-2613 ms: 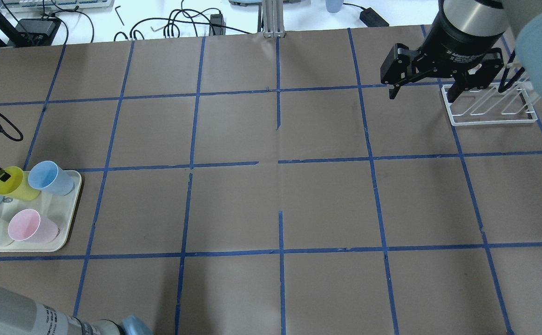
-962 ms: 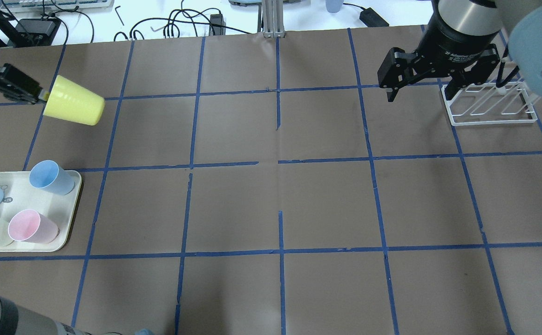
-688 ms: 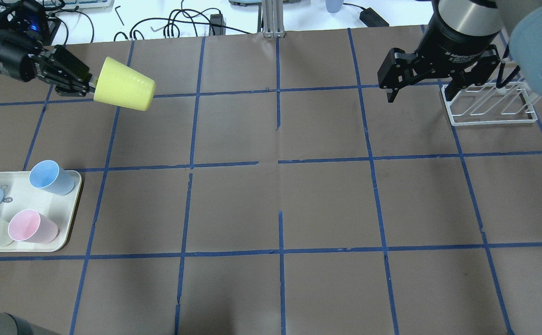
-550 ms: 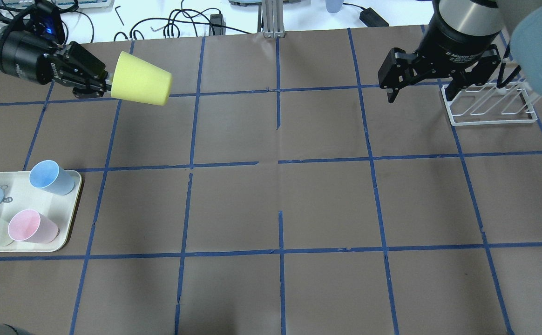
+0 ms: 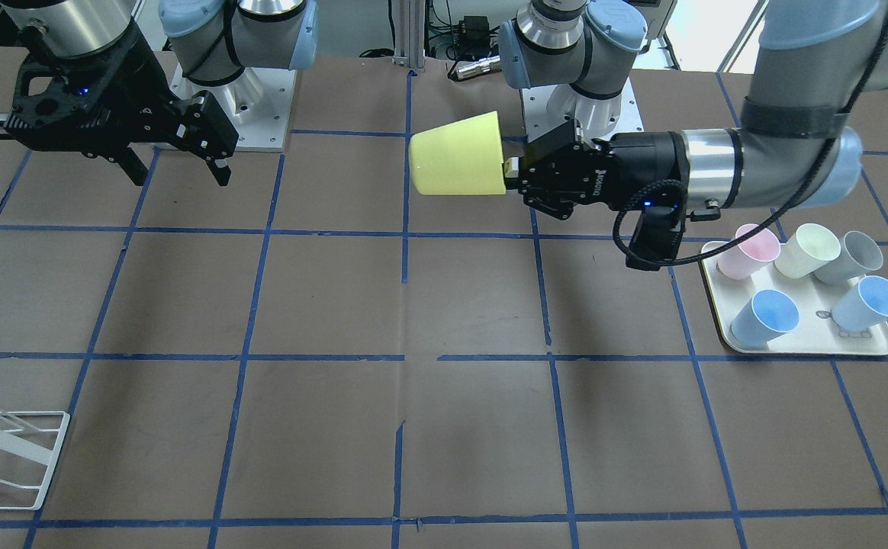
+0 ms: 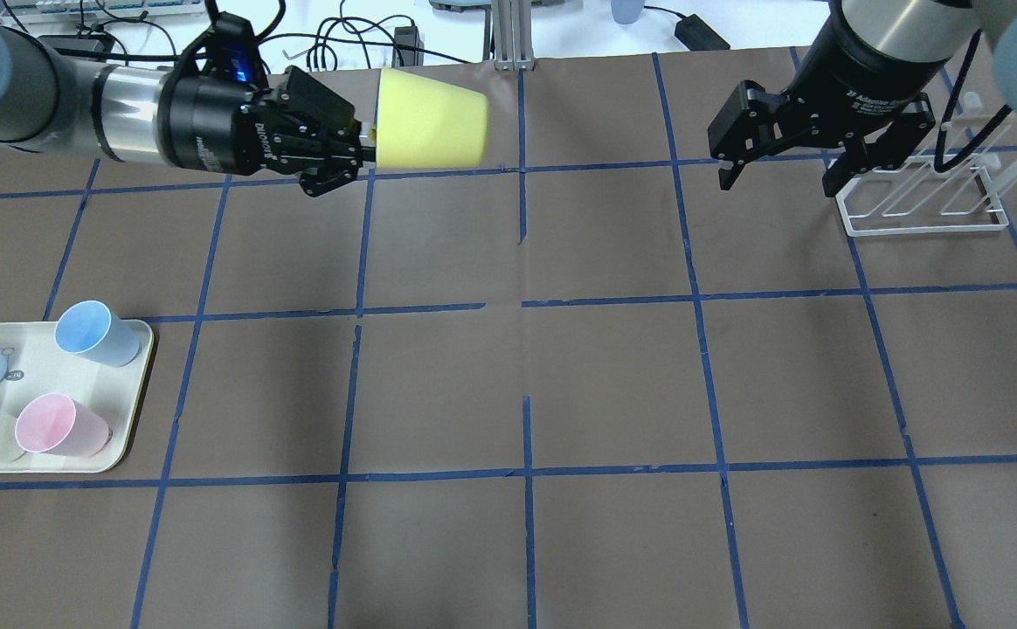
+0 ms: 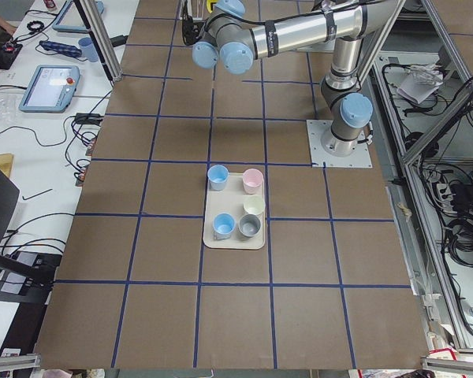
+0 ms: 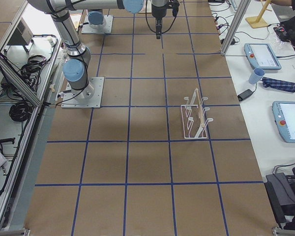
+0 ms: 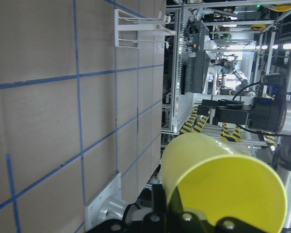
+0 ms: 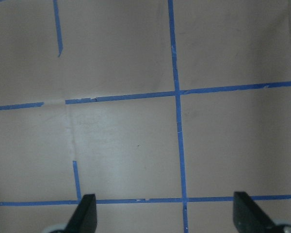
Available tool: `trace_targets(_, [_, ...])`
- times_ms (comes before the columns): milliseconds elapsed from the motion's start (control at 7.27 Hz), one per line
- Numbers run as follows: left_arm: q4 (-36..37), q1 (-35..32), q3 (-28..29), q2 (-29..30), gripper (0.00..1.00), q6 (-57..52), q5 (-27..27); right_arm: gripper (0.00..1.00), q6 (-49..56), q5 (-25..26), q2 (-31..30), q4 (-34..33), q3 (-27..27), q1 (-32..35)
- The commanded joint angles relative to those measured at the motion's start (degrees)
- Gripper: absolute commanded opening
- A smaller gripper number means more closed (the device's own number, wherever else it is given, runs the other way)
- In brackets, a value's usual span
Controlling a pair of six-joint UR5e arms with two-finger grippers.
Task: Transfer IKEA cup to right arm and place on rack
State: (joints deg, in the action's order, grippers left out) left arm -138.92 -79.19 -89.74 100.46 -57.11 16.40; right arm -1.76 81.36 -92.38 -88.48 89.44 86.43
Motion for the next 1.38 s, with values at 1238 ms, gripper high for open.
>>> trace_targets(1238, [9.09,-14.57,-6.06,-1.49,0.00,-1.17,-25.17,1.00,6.77,-55.06,-1.57,23.44,3.19,-18.77])
